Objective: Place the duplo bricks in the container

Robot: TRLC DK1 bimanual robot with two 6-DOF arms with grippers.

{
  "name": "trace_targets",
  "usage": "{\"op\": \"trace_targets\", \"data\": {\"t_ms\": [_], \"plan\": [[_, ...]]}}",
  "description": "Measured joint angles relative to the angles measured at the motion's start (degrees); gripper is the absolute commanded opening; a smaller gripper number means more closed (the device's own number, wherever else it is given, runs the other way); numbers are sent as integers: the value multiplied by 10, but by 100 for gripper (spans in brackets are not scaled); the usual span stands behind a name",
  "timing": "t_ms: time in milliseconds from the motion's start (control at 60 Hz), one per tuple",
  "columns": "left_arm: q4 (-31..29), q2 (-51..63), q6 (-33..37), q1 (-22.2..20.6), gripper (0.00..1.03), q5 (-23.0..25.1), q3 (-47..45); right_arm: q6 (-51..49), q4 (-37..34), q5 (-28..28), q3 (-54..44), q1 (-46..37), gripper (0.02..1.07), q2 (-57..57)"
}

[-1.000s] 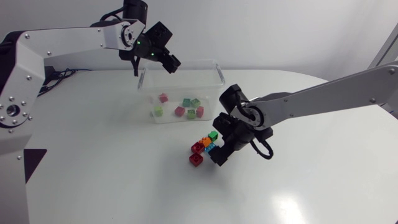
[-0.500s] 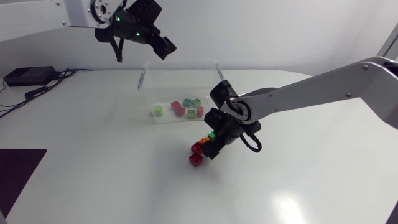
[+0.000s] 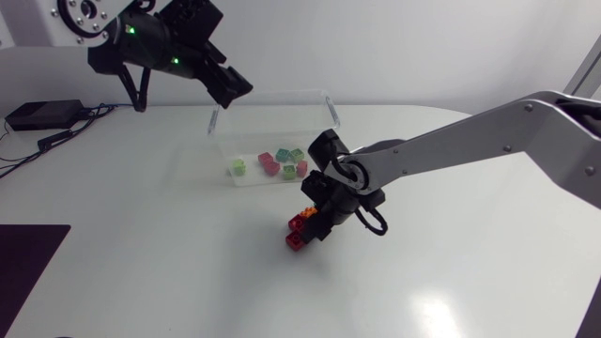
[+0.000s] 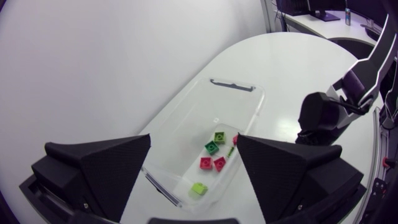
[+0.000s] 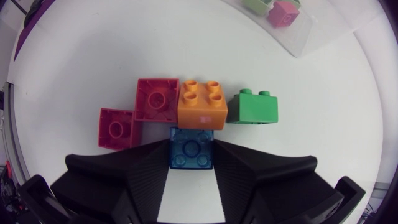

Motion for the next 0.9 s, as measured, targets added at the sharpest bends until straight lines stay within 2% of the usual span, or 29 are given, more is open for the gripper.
{"op": "trace_targets", "data": {"t_ms": [350, 600, 900], "plan": [[-5, -35, 12, -110, 95, -50, -189, 3, 3, 2, -73, -9, 28, -121], [2, 2, 4, -170, 94, -55, -212, 3, -13, 2, -80, -38, 28, -210], [5, 70, -27, -212, 94, -59, -234, 3, -40, 2, -34, -72, 28, -240]]}}
